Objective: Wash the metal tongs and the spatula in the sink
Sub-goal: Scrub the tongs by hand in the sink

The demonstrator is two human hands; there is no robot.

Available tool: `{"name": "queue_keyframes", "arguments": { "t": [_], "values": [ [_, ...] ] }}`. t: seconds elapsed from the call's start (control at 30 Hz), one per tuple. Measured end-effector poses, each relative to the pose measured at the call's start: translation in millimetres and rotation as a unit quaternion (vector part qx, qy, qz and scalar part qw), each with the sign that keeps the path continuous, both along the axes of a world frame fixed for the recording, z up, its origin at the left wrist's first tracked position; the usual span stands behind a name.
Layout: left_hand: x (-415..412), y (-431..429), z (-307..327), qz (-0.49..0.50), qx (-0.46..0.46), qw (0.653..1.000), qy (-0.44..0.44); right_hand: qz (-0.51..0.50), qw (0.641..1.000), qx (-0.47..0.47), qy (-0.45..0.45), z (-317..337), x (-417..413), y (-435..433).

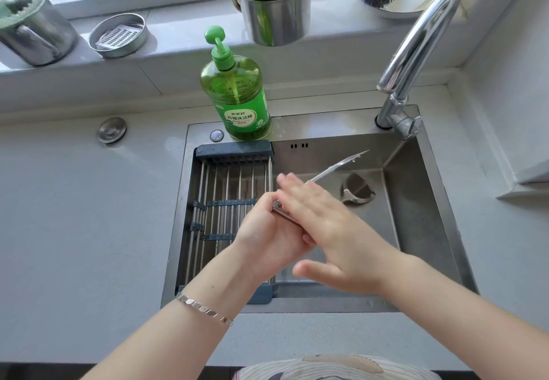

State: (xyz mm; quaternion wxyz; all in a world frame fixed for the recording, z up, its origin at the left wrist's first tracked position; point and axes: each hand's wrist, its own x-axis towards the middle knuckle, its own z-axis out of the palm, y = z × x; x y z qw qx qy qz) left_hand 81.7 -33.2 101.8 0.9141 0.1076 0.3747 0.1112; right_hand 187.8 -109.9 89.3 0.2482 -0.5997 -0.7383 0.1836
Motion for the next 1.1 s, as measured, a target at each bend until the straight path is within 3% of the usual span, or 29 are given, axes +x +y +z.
{"name": "queue_keyframes", "arguments": {
  "t": [0.07,0.17,0.33,0.4,0.47,0.57,0.6,0.67,0.77,0.83,0.87,0.97,1.03,1.1],
  "values": [
    [0,1,3,-0.003,0.008,1.0,0.012,0.01,1.0,-0.001,0.017,2,6,1],
    [0,1,5,-0.008,0.013,1.0,0.02,-0.09,0.994,-0.032,0.048,6,24,5],
    [0,-2,5,0.012,0.024,0.999,0.021,0.014,1.0,-0.004,-0.015,5,0,3],
    [-2,-1,7,0.007,0.037,0.999,0.025,-0.038,0.999,-0.017,-0.008,3,16,6],
    [-4,0,7,-0.015,0.075,0.996,0.036,-0.101,0.994,-0.047,0.006,4,28,6],
    [-3,-3,9,-0.091,0.22,0.967,0.094,-0.052,0.998,-0.019,-0.02,1,11,-1],
    [-3,-3,12,-0.131,0.294,0.939,0.122,-0.035,0.999,-0.013,-0.019,0,9,-3],
    [-6,-1,13,-0.226,0.481,0.825,0.189,-0.054,0.997,-0.043,0.026,-2,23,-4],
    [-15,4,6,-0.341,0.709,0.577,0.219,-0.121,0.987,-0.084,0.058,-3,41,-9],
    [-18,6,-1,-0.335,0.82,0.412,0.213,-0.06,0.995,-0.072,0.024,-2,25,-14],
    [-19,7,-5,-0.313,0.856,0.356,0.207,-0.031,0.998,-0.063,0.0,-3,16,-17],
    [-23,10,-17,-0.26,0.903,0.271,0.208,-0.04,0.997,-0.062,-0.034,-11,23,-19],
    [-22,9,-18,-0.245,0.911,0.253,0.217,-0.078,0.993,-0.077,-0.036,-9,33,-19],
    [-22,7,-21,-0.227,0.914,0.257,0.215,-0.048,0.996,-0.061,-0.047,-7,23,-22]
  ]
}}
